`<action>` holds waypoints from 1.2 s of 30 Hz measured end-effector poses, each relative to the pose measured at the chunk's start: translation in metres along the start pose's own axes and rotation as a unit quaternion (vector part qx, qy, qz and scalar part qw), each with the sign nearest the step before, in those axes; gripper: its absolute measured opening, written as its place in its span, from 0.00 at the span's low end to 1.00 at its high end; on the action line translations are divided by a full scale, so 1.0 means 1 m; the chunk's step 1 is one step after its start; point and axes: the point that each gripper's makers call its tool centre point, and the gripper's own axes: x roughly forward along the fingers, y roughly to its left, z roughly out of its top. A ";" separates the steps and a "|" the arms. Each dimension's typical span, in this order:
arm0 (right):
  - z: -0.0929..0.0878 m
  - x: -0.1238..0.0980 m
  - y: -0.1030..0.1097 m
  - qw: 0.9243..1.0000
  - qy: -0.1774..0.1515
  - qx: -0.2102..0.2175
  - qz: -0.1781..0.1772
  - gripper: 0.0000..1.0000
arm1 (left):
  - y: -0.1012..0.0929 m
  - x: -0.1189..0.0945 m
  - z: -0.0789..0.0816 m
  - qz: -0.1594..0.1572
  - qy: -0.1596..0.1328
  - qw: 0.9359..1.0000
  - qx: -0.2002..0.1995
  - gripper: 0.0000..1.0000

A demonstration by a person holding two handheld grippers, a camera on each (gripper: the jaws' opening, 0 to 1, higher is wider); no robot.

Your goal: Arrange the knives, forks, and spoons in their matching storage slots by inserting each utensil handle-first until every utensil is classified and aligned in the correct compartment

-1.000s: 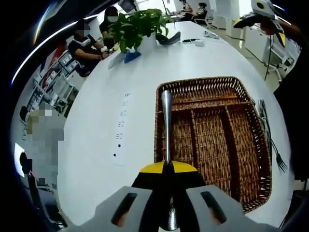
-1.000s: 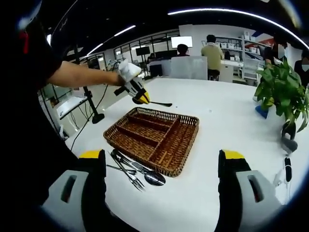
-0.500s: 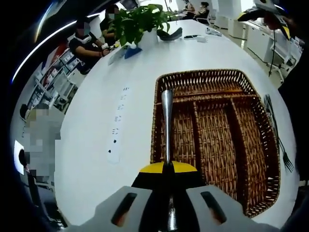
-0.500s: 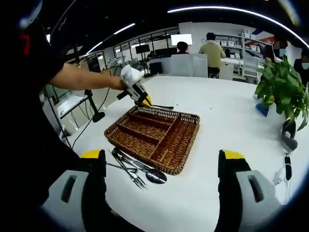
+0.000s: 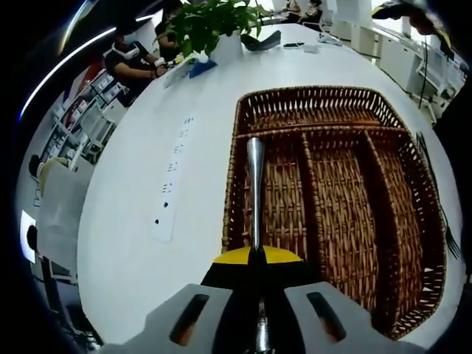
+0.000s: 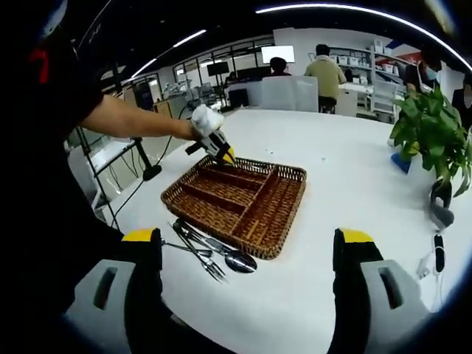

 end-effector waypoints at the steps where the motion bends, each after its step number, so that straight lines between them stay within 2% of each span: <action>1: 0.000 0.000 0.000 1.000 0.000 0.000 0.000 0.99 | 0.000 0.001 0.000 0.000 0.001 1.000 0.000 0.01; 11: -0.003 -0.004 -0.001 1.000 0.003 0.003 -0.003 0.99 | 0.002 0.021 -0.010 -0.004 -0.002 1.000 -0.029 0.01; 22: -0.004 -0.004 -0.001 1.000 0.004 0.004 -0.001 0.99 | -0.005 0.034 -0.016 -0.009 0.020 1.000 0.009 0.02; 24: -0.005 -0.004 -0.001 1.000 0.006 0.002 0.000 0.99 | -0.006 0.033 -0.014 -0.010 0.011 1.000 0.008 0.02; 26: -0.004 -0.004 0.000 1.000 0.005 0.003 0.000 0.99 | -0.005 0.037 -0.010 -0.003 0.002 0.998 0.060 0.03; 30: 0.002 -0.004 0.002 1.000 -0.014 0.023 0.006 1.00 | -0.005 0.035 -0.011 -0.005 0.005 1.000 0.030 0.03; 34: 0.003 -0.004 0.003 1.000 -0.015 0.018 0.006 1.00 | -0.004 0.036 -0.012 -0.001 0.006 0.999 0.032 0.03; 35: 0.005 -0.005 0.003 1.000 -0.019 0.022 0.008 1.00 | -0.003 0.035 -0.011 0.005 0.006 1.000 0.016 0.04; 36: 0.009 -0.006 0.004 0.999 -0.028 0.033 0.012 1.00 | -0.005 0.033 -0.005 0.001 -0.015 1.000 -0.001 0.09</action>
